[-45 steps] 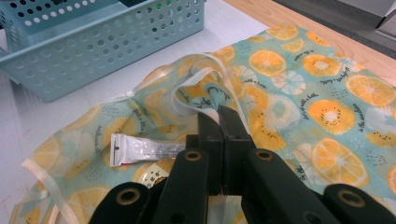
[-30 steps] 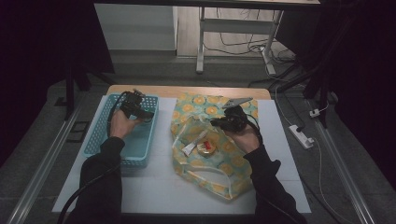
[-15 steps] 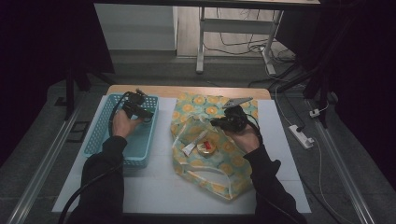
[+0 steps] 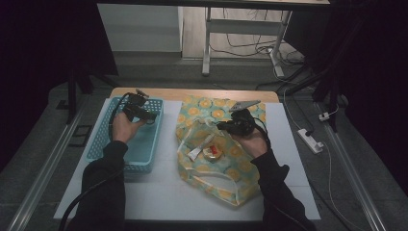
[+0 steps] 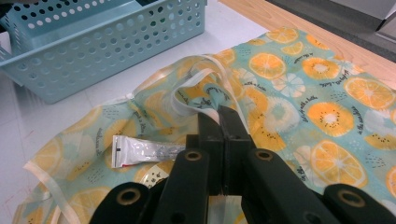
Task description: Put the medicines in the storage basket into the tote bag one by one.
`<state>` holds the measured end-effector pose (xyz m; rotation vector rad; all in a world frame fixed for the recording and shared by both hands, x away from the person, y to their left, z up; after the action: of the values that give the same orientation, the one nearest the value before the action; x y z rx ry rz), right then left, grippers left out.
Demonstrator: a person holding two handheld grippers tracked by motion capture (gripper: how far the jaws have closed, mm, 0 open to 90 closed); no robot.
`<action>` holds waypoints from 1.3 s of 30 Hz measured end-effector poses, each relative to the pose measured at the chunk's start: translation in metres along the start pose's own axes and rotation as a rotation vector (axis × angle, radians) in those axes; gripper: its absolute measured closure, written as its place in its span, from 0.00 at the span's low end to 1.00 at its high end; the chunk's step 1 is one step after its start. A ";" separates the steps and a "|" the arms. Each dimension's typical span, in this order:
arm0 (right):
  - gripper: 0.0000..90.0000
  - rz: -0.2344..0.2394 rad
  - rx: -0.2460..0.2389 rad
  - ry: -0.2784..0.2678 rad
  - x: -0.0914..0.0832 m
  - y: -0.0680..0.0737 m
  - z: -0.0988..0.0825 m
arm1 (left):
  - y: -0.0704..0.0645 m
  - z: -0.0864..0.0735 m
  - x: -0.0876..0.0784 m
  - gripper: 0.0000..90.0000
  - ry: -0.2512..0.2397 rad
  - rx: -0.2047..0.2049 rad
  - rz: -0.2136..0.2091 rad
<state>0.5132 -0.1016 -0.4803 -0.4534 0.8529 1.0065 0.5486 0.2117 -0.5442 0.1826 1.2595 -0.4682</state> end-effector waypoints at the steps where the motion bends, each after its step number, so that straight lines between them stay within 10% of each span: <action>1: 0.99 0.000 -0.002 -0.001 0.000 0.000 0.000 | -0.001 0.000 -0.002 0.58 0.004 -0.004 -0.001; 39: 0.99 0.000 -0.008 0.002 0.002 0.003 0.001 | -0.053 -0.025 -0.063 0.58 -0.055 0.117 -0.060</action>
<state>0.5114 -0.0986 -0.4809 -0.4609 0.8507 1.0102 0.4892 0.1894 -0.4866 0.2296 1.1868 -0.5961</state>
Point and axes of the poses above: each handheld gripper's, and its own axes: x roughly forward along the jaws, z roughly out of its top, y roughly to its left, the point moved 8 cm from there along x, roughly forward along the jaws, and after that the axes turned 14 degrees about y, right-handed, at the moved point
